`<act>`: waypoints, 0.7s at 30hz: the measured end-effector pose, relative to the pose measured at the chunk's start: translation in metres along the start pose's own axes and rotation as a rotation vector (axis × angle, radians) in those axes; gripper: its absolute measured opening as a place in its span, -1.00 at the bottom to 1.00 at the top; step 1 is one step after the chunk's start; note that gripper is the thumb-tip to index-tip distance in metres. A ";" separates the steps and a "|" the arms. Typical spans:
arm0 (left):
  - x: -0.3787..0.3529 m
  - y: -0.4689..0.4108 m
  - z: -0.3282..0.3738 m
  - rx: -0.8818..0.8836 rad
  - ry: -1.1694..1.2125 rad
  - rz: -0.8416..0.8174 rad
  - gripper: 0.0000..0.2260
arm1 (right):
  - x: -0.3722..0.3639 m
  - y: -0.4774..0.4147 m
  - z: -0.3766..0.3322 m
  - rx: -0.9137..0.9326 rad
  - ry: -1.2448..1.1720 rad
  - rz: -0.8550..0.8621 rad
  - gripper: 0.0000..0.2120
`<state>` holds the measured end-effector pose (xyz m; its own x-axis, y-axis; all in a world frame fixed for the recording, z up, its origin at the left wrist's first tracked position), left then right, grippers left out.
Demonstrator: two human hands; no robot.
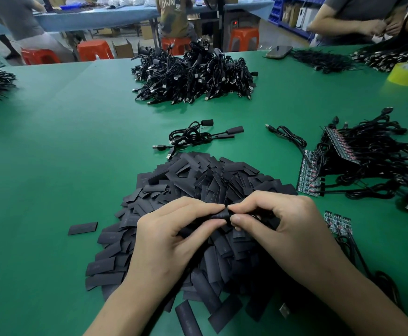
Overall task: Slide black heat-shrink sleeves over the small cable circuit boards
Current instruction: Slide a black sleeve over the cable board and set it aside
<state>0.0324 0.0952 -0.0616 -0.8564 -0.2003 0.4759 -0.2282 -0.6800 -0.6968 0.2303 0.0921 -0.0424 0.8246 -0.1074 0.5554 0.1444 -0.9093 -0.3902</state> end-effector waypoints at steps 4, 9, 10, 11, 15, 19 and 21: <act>0.000 0.000 0.000 -0.007 -0.001 0.005 -0.85 | -0.001 0.000 -0.001 -0.013 0.006 -0.002 -0.91; -0.001 0.001 0.001 -0.005 0.002 0.001 -0.85 | -0.001 -0.001 -0.001 -0.039 -0.036 -0.013 -0.90; -0.002 0.001 0.001 -0.005 0.002 -0.001 -0.85 | -0.001 -0.001 -0.002 -0.042 -0.037 -0.016 -0.90; -0.002 0.000 0.001 -0.006 0.004 -0.002 -0.85 | -0.001 -0.001 -0.002 -0.047 -0.039 -0.017 -0.90; 0.000 -0.001 0.000 0.026 0.019 0.013 -0.84 | -0.001 -0.001 -0.001 -0.094 -0.111 -0.012 -0.87; 0.000 -0.002 0.002 0.043 0.017 0.027 -0.82 | -0.002 -0.002 0.002 -0.156 -0.181 -0.018 -0.89; 0.000 -0.002 0.003 0.055 -0.015 0.046 -0.80 | -0.002 -0.002 0.003 -0.184 -0.210 -0.041 -0.90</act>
<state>0.0339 0.0944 -0.0585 -0.8581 -0.2425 0.4526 -0.1626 -0.7077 -0.6876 0.2301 0.0952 -0.0455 0.9182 -0.0005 0.3960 0.0944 -0.9709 -0.2201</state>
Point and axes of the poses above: each hand's wrist, its own y-axis away from the middle knuckle, its own x-axis out of the back of the hand, z = x × y, the point moved 2 cm from there along -y, towards the middle knuckle, and after that the axes turned 5 degrees about -x, right-handed, at the moved point
